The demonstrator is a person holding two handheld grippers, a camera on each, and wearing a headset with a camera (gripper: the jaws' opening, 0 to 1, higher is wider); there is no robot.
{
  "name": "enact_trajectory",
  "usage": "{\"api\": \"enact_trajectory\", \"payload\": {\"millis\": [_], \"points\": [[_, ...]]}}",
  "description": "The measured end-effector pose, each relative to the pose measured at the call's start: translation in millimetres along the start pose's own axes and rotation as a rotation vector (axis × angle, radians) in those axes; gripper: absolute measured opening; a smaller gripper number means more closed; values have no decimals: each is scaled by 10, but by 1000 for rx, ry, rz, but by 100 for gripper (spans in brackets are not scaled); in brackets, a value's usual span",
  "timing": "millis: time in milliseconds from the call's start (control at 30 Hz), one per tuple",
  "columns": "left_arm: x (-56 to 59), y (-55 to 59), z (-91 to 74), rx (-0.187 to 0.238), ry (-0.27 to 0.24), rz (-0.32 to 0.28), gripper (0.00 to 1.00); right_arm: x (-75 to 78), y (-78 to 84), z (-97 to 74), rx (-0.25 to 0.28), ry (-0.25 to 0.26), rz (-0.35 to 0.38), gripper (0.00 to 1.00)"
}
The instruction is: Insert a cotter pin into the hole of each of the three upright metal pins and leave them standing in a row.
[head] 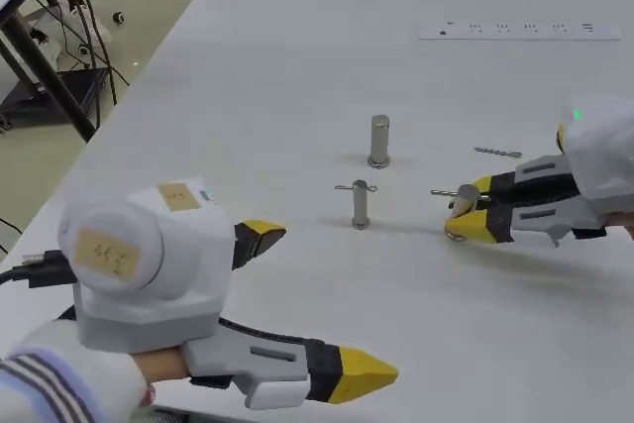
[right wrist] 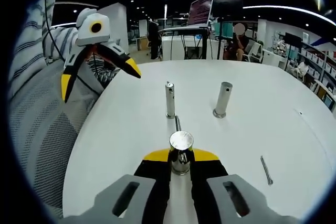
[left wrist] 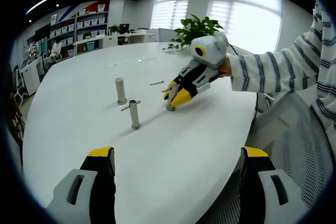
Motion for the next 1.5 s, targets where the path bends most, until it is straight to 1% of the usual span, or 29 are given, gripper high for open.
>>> {"api": "enact_trajectory", "payload": {"millis": [67,233,300,333,367,400,433,467,500,533,567,667,733,800,833,900,933,967,1000,1033,1067,1100,1133,1200,1233,1267,1300,1400,1500], "points": [[0,-5,3,6,-1,-15,99,-2,0,1,-2,2,-4,9],[13,-13,14,8,0,-15,99,23,6,6,-1,6,-19,10],[23,-14,20,9,3,-17,99,32,-18,-5,4,16,-19,16],[29,-15,23,9,5,-17,99,54,-60,-23,20,34,-6,21],[33,-15,25,8,6,-17,99,69,-90,-43,30,49,-1,29],[36,-16,27,8,7,-16,99,78,-126,-74,39,60,13,34],[37,-17,27,8,7,-15,99,86,-123,-84,41,64,16,39],[37,-22,28,8,7,-13,99,103,-143,-136,43,83,31,43],[34,-26,27,8,6,-12,99,95,-172,-170,48,90,24,44],[34,-31,27,9,5,-12,99,110,-218,-227,61,119,12,44],[36,-41,27,13,5,-16,99,109,-248,-267,68,133,13,43],[47,-70,28,28,6,-26,99,82,-356,-389,105,164,48,46],[52,-91,26,36,7,-31,99,52,-439,-501,126,189,47,47],[49,-115,22,42,3,-32,99,38,-513,-626,145,227,60,48],[45,-126,20,45,2,-31,99,35,-541,-698,152,248,84,50],[29,-147,14,49,-5,-30,99,28,-573,-799,167,272,135,55],[-4,-177,4,59,-24,-29,99,34,-592,-843,178,289,142,58],[-17,-199,-5,66,-28,-27,99,34,-602,-904,184,308,149,61],[-26,-226,-22,73,-30,-30,99,25,-605,-942,185,315,152,63],[-38,-245,-31,77,-34,-32,99,72,-547,-997,189,326,152,63],[-80,-277,-49,84,-56,-26,99,85,-515,-1030,185,337,159,63],[-104,-290,-59,87,-69,-17,99,92,-474,-1074,181,359,189,64],[-170,-333,-96,94,-101,1,99,72,-448,-1104,188,363,214,66],[-208,-380,-131,107,-110,-8,99,52,-386,-1165,188,392,255,71],[-231,-425,-161,122,-112,-13,99,35,-363,-1188,187,394,266,72],[-246,-448,-177,129,-113,-16,99,17,-322,-1219,185,402,301,73],[-267,-478,-196,139,-116,-19,99,25,-299,-1238,185,405,311,73],[-336,-483,-206,138,-130,-17,99,-23,-197,-1318,181,422,384,79],[-387,-469,-198,122,-134,-7,99,-81,-135,-1405,190,439,420,82]]}}
Point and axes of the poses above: the centre of the closed fingertips' face, and the gripper's own axes: z roughly forward along the fingers, x roughly to its right, y roughly out of its underside, the point moved 1 cm from there along -z, roughly backward along the fingers
